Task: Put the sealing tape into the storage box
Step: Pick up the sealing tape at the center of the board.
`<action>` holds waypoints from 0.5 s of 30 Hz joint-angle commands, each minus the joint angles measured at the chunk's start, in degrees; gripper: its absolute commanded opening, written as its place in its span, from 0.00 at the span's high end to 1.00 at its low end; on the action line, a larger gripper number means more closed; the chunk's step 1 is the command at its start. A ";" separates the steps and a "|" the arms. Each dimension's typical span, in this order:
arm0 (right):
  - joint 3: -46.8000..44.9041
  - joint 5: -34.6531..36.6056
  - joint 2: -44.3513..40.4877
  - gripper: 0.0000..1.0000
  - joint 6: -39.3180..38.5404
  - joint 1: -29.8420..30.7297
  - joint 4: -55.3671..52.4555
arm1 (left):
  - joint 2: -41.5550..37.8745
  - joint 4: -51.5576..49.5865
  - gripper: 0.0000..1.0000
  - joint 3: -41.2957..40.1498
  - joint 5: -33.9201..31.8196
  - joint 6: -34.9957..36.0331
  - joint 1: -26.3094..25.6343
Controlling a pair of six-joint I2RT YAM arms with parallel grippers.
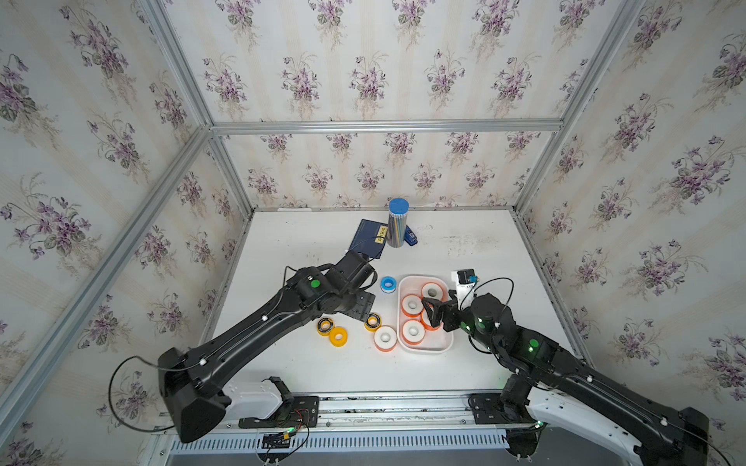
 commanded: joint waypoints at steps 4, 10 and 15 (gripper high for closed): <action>17.11 -14.10 21.44 0.09 -6.78 0.65 -12.28 | -13.61 -6.75 0.19 -4.34 -4.45 -3.17 0.43; 31.54 -14.17 37.55 0.17 -12.39 4.21 -22.80 | -24.89 -7.20 0.19 -6.60 -9.46 -1.66 0.45; 37.54 -15.21 47.14 0.33 -13.93 6.72 -27.58 | -29.19 -8.89 0.19 -6.69 -10.66 0.95 0.51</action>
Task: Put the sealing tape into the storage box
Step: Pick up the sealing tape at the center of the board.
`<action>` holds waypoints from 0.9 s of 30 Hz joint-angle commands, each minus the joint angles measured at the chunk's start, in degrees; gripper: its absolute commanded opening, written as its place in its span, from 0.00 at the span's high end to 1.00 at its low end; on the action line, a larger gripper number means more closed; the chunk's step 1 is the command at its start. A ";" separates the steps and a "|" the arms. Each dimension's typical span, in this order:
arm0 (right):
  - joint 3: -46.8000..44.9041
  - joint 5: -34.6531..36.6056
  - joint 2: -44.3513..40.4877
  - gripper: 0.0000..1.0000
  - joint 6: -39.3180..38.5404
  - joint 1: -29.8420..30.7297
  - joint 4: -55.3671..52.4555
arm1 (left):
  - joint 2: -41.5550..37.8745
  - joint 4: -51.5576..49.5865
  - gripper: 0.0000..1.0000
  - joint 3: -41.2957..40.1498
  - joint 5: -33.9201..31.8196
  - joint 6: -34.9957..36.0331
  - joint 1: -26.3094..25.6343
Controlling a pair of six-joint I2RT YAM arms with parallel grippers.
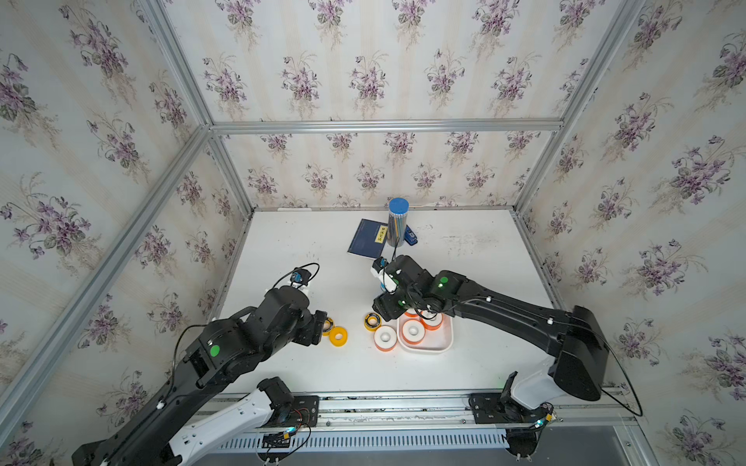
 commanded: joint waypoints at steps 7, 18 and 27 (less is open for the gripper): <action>4.58 -0.51 9.87 0.57 -2.31 2.55 -9.33 | -6.33 1.19 0.19 -1.85 -2.17 3.48 -0.03; 4.01 -0.58 15.15 0.62 -3.01 4.28 -11.19 | -7.21 7.66 0.18 -7.94 -1.82 3.99 0.00; 4.78 1.82 17.60 0.63 -3.13 5.19 -12.27 | -7.39 8.43 0.16 -8.76 -1.29 4.25 -0.03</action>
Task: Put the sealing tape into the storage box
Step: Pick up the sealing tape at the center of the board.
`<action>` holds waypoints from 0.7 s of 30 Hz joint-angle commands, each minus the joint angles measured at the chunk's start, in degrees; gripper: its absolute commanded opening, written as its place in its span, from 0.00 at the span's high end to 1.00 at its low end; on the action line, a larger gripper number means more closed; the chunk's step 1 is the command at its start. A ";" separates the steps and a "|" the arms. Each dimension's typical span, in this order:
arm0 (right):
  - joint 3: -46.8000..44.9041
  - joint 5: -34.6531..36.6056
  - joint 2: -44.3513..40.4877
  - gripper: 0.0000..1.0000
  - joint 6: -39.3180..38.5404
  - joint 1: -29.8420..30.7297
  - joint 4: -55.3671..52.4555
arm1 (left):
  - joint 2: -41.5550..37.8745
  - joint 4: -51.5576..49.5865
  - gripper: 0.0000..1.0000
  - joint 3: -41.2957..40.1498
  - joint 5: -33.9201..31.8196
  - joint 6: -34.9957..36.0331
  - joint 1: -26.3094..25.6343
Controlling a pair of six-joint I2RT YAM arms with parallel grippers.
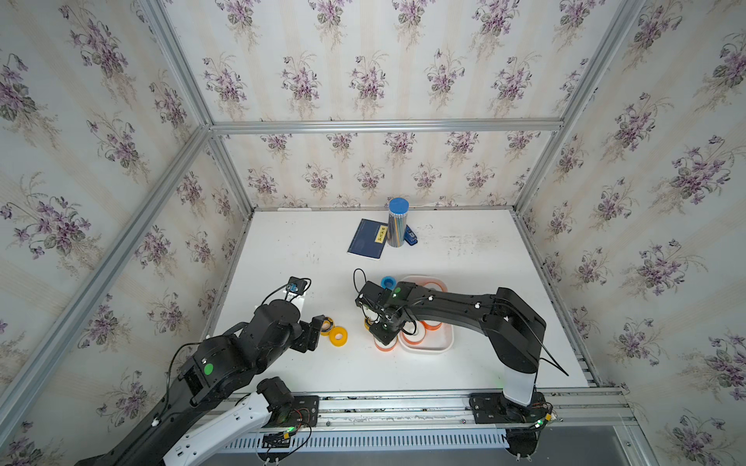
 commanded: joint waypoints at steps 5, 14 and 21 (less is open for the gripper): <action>1.02 2.97 0.84 0.63 -0.11 0.30 -2.62 | 0.53 1.72 0.16 -0.04 0.06 0.58 0.05; 2.02 4.58 2.35 0.63 -0.29 0.92 -4.54 | 0.54 1.93 0.15 -0.33 0.00 0.52 0.06; 2.22 4.74 3.17 0.62 -0.24 1.28 -5.14 | 0.62 2.15 0.15 -0.48 0.07 0.68 0.03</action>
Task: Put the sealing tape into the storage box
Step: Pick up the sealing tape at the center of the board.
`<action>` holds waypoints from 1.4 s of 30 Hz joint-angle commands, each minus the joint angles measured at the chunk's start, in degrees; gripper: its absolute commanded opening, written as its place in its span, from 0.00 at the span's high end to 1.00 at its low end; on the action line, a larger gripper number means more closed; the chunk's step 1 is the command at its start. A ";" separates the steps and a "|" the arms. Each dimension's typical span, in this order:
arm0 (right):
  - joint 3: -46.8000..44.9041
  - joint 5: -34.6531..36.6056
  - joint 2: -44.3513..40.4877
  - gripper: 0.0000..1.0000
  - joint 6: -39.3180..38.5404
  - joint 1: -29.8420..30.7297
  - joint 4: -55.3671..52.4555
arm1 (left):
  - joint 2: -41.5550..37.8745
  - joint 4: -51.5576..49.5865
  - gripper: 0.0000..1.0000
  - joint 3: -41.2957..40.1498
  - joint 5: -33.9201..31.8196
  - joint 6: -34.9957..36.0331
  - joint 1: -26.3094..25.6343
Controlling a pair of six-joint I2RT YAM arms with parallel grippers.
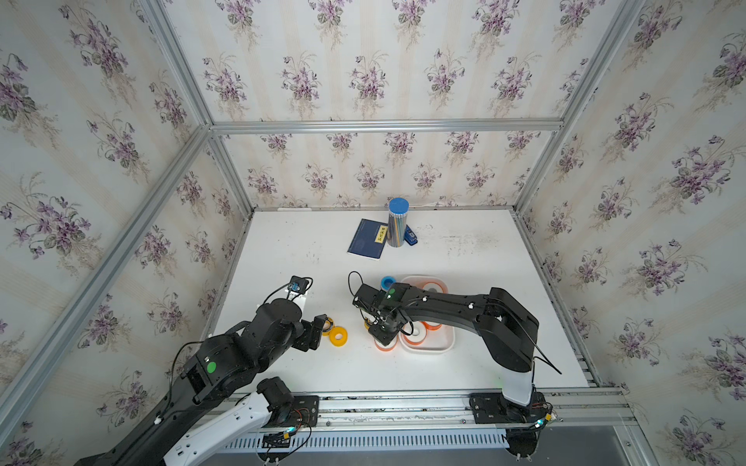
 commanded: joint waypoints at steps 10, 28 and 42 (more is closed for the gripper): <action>-1.50 -2.15 1.91 0.62 -0.60 0.23 -1.66 | -0.02 1.19 0.15 -0.26 -0.07 0.51 0.03; 4.41 -1.37 -1.02 0.45 -0.30 0.32 -2.80 | -0.12 1.41 0.15 -0.53 -0.33 0.40 0.03; 4.94 -2.36 2.53 0.10 -2.19 0.41 -3.51 | -0.45 1.41 0.14 -0.70 -0.42 0.36 0.03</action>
